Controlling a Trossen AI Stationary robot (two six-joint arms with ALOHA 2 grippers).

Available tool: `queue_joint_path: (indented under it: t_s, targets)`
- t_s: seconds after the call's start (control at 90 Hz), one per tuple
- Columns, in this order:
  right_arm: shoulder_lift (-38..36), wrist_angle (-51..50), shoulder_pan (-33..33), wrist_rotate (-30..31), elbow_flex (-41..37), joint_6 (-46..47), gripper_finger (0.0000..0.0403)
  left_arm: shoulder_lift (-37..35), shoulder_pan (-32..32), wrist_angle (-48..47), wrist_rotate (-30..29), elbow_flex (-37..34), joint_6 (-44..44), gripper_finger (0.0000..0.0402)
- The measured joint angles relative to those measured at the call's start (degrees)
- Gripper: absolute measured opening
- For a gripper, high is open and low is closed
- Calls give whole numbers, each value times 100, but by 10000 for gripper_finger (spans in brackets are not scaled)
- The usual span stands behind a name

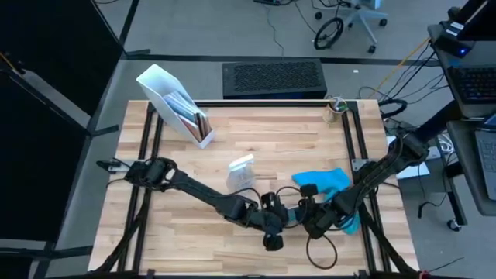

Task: Apply microfiber cloth
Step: Spray the back of the tablet with the spray cleaning bottle

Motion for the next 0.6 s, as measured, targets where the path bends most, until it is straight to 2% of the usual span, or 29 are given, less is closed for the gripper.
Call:
queue_joint_path:
  t_s: [0.189, 0.333, 0.456, 0.6]
  targets:
    - [11, -17, -54, 60, -9, 4, 121, 26, -27, -24, 153, 0, 307, 172]
    - [9, 48, -79, 86, -11, 96, 136, 80, -57, -269, -334, 1, 429, 179]
    - [9, 52, -79, 42, -11, 349, 141, 181, -33, -565, -621, -13, 505, 165]
    - [-8, 73, -79, -150, 0, 668, 141, 183, -40, -473, -887, 4, 607, 110]
